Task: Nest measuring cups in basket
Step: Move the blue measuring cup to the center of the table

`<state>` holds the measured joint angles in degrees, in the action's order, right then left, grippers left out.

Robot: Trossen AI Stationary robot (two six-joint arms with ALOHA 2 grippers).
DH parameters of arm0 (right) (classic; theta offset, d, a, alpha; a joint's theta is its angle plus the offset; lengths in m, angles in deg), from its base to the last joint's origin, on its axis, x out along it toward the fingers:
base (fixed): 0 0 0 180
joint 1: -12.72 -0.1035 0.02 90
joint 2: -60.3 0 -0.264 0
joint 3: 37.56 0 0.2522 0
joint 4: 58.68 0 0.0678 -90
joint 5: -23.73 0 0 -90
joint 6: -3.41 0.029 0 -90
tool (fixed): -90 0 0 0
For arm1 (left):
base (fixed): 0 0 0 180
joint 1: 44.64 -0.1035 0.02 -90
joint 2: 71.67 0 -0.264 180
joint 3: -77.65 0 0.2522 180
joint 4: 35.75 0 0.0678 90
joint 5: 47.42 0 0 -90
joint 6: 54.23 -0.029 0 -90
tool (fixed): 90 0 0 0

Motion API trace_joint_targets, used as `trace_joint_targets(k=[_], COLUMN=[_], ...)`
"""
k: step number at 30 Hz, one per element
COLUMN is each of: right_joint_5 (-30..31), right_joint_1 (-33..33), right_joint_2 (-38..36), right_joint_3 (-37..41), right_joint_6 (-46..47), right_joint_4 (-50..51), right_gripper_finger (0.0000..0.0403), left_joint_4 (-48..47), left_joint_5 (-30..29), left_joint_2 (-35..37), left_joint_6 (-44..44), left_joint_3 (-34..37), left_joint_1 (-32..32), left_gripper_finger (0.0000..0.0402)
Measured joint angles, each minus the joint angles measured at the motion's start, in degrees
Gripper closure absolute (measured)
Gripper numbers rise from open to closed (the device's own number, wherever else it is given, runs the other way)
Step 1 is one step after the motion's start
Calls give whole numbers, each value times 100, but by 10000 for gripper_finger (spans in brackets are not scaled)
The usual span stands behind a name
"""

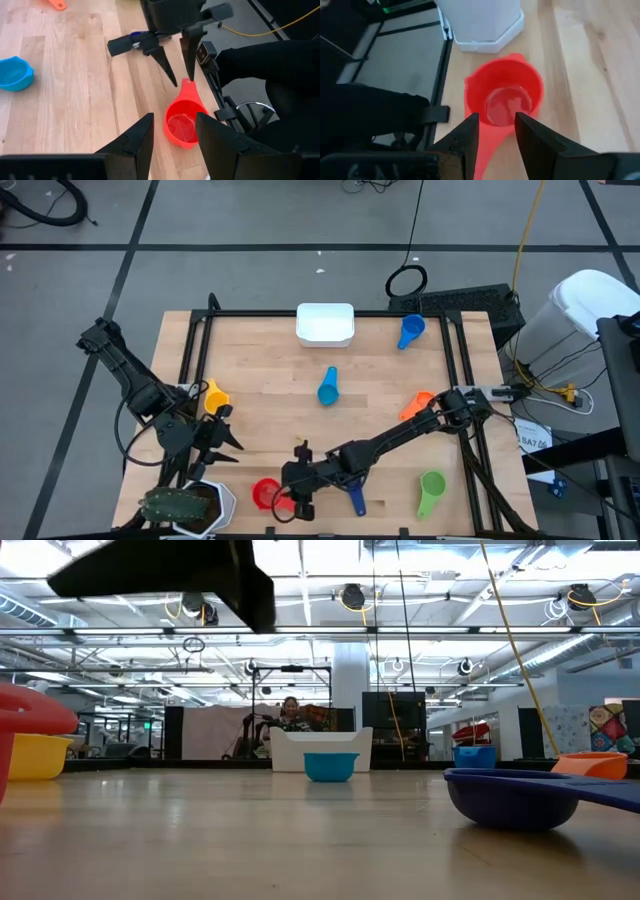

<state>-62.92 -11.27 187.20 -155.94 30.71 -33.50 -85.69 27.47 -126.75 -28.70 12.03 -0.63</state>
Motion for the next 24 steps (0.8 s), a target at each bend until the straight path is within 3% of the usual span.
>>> trace_joint_targets(k=[12, 24], right_joint_5=[-516, -647], right_joint_1=[-183, -290], right_joint_2=[130, 353], right_joint_3=[5, 11], right_joint_6=[31, 195], right_joint_4=[-1050, -458], right_gripper_finger=[282, 282], left_joint_4=[-7, 9], left_joint_5=[0, -2], left_joint_2=[0, -1], left_joint_6=[-94, -80], left_joint_3=[0, 2], left_joint_1=[0, 0], left_gripper_finger=[252, 252])
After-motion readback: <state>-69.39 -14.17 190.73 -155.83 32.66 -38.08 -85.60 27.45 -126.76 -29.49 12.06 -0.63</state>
